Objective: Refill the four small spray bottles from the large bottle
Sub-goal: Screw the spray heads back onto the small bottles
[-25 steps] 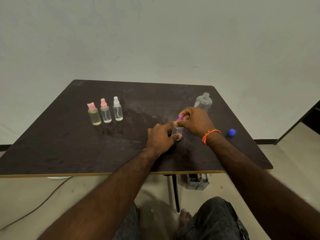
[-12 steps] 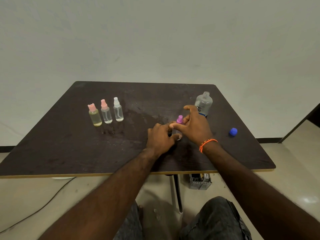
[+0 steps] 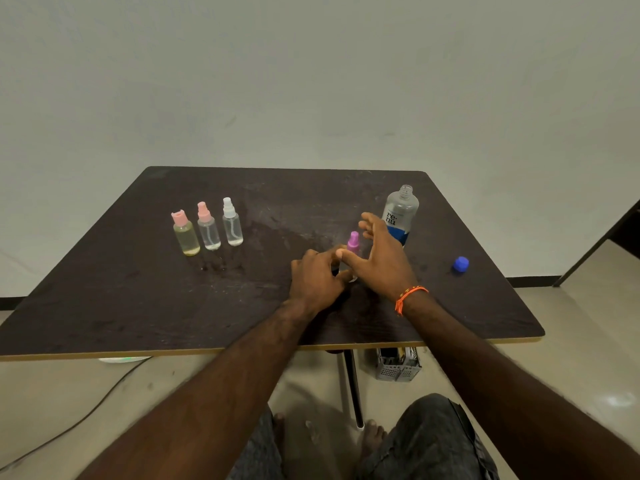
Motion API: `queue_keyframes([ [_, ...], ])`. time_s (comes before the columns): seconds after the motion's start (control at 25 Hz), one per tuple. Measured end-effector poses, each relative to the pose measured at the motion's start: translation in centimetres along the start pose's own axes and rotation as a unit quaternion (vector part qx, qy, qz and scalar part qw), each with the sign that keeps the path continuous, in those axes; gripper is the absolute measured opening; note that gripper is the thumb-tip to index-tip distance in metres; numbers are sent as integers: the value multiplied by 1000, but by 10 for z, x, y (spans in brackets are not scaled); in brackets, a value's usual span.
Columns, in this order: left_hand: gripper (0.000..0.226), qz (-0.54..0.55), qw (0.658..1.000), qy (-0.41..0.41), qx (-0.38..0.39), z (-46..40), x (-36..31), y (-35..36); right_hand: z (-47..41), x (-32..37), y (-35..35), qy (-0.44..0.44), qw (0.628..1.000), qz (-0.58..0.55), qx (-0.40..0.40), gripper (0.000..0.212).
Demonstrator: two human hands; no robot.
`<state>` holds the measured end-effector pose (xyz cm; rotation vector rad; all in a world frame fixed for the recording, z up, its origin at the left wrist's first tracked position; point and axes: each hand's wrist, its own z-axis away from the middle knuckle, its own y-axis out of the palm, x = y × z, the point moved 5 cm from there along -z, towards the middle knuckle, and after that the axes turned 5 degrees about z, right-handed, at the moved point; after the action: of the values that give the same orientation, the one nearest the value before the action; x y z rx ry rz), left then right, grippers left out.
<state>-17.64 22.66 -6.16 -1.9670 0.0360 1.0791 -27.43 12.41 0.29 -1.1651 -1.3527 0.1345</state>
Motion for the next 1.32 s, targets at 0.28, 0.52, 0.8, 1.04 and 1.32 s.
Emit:
queue_keyframes([
  [0.28, 44, -17, 1000, -12, 1, 0, 0, 2, -4, 7, -7, 2, 996, 79, -50, 59],
  [0.52, 54, -17, 1000, -6, 5, 2, -5, -1, -11, 6, -2, -4, 999, 6, 43, 61],
  [0.8, 52, -28, 999, -10, 12, 2, -3, 1, -14, 6, -2, -3, 999, 38, -9, 60],
  [1.04, 47, -25, 1000, -10, 9, 4, -7, 0, -8, 3, 1, 1, 998, 61, -18, 46],
  [1.32, 43, -1, 999, -26, 19, 5, -5, -2, 17, -21, 21, 75, 997, -23, -24, 42],
])
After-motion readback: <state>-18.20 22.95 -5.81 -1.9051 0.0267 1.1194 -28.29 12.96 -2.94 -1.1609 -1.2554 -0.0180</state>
